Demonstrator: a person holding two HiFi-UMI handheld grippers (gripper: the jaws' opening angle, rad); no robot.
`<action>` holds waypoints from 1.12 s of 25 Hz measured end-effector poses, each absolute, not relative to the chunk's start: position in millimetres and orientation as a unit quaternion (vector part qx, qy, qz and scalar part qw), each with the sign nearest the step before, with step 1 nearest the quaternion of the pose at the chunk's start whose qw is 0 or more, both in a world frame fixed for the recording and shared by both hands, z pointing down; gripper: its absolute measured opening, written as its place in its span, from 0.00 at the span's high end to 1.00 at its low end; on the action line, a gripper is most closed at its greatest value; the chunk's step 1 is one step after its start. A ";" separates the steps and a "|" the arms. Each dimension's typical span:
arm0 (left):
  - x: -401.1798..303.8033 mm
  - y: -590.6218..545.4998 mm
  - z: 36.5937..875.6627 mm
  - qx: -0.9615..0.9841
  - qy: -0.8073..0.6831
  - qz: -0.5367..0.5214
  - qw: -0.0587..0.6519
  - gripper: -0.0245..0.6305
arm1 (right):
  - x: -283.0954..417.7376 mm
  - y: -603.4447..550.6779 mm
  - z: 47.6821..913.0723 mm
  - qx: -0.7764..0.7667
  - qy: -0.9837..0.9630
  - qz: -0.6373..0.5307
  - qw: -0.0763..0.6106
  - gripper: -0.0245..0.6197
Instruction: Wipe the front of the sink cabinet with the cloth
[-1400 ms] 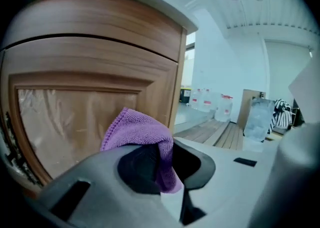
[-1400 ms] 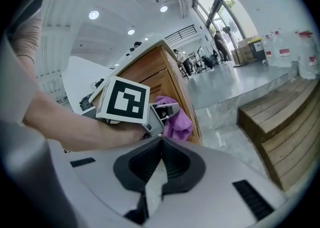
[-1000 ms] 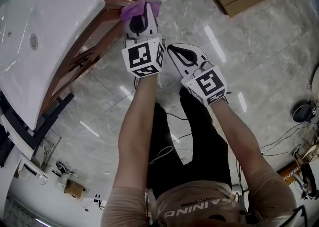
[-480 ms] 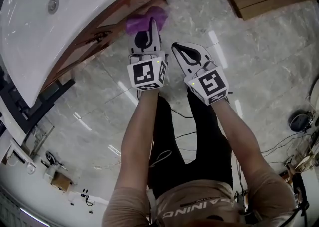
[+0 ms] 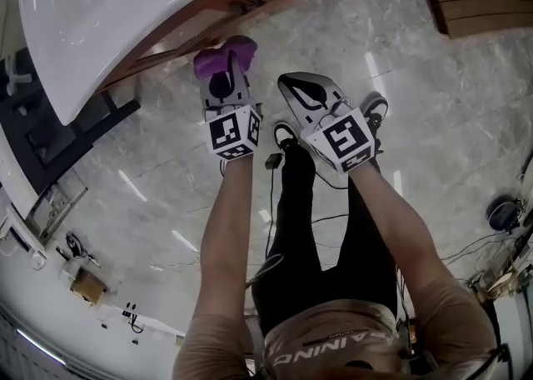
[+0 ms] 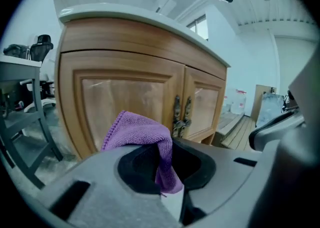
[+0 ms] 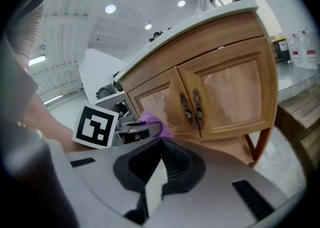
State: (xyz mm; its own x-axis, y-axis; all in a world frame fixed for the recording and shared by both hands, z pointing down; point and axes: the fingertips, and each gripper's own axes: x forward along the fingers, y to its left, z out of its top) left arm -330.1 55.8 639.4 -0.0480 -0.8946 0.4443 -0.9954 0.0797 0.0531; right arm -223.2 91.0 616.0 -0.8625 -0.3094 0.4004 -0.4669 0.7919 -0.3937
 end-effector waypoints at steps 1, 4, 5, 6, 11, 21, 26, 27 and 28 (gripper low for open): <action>-350.4 65.3 643.6 0.657 -0.717 0.139 0.187 0.91 | -240.1 98.8 616.4 0.202 -0.934 0.249 0.159 0.95; -403.0 86.9 658.4 0.634 -0.734 0.147 0.193 0.91 | -281.3 115.5 617.2 0.188 -0.936 0.249 0.161 0.95; -418.4 92.7 663.9 0.629 -0.737 0.149 0.197 0.91 | -293.3 120.0 618.7 0.186 -0.937 0.248 0.163 0.95; -433.2 98.0 669.4 0.624 -0.740 0.151 0.202 0.91 | -304.9 123.9 620.9 0.184 -0.937 0.247 0.164 0.95; -485.9 108.1 691.6 0.612 -0.746 0.162 0.208 0.91 | -348.5 131.1 642.7 0.181 -0.936 0.241 0.182 0.95; -519.1 92.1 712.1 0.598 -0.763 0.148 0.193 0.91 | -364.7 132.7 661.2 0.178 -0.934 0.239 0.198 0.95; -515.1 89.0 712.7 0.583 -0.775 0.152 0.191 0.91 | -349.2 125.8 667.6 0.191 -0.929 0.250 0.196 0.95; -512.8 87.9 714.5 0.579 -0.777 0.157 0.192 0.91 | -345.6 124.5 667.5 0.193 -0.928 0.252 0.194 0.95; -509.7 86.1 716.4 0.576 -0.778 0.160 0.193 0.91 | -341.8 123.1 667.7 0.194 -0.928 0.253 0.193 0.95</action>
